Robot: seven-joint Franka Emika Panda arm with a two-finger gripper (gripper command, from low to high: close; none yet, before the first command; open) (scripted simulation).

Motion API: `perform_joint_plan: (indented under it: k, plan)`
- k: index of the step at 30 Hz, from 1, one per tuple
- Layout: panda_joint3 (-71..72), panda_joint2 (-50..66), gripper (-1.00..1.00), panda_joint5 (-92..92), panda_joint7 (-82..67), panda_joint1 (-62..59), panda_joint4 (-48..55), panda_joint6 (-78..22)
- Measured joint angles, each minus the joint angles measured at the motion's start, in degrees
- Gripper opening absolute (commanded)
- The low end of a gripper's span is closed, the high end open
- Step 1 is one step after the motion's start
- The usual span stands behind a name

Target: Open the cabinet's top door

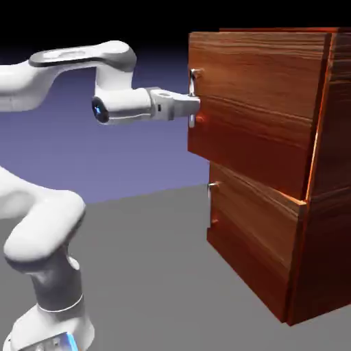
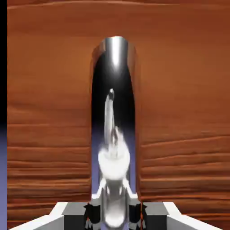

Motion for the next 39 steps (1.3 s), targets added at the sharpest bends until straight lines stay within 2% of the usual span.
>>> perform_joint_plan:
  k: [11,23,29,39]
  plan:
    - [-18.28,-6.59,-1.00,-16.71,4.24,22.84,-12.84,-2.37]
    - [-35.66,-18.77,-1.00,-44.64,17.99,44.73,-23.69,2.04]
    - [-38.74,-25.77,-1.00,-59.61,30.37,44.27,-28.48,-2.59]
    - [-52.89,-40.81,-1.00,-83.76,43.59,33.34,-33.73,-24.85]
